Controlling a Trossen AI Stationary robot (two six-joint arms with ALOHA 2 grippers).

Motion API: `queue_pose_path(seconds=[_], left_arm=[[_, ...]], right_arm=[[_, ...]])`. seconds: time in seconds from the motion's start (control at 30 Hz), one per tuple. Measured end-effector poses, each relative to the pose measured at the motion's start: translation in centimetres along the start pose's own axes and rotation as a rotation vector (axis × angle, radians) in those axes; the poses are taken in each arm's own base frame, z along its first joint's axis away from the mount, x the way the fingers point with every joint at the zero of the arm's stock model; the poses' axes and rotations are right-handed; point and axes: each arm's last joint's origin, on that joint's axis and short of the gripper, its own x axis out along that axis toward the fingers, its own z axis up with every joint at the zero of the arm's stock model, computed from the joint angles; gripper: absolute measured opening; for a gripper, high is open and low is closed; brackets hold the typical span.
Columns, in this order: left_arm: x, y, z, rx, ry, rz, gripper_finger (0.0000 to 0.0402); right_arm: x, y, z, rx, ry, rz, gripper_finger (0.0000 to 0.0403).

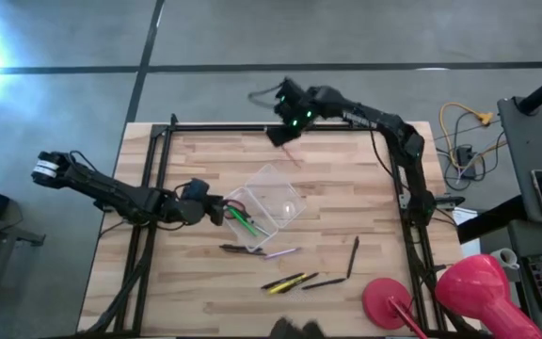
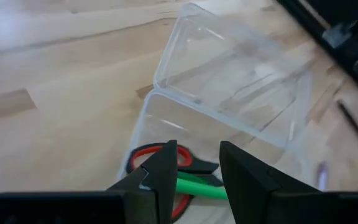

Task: Pick & place school supplies into a supply box
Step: Put the pencil into the transparent case

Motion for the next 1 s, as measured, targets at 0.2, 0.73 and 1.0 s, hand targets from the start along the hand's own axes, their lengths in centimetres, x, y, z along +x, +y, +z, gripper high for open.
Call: queue_pose_path(seconds=[0.2,0.73,1.0], left_arm=[[-0.2,0.1,0.1,0.162,0.003,0.003,0.0105],[-4.0,2.3,1.9,0.192,-0.007,-0.021,0.0105],[-3.5,2.5,1.2,0.199,0.078,-0.048,0.0105]], right_arm=[[4.0,5.4,-4.2,0.026,0.069,0.051,0.0013],[11.5,12.0,-10.6,0.043,0.073,0.239,0.0013],[14.8,12.4,-11.6,0.001,0.072,0.240,0.0013]])
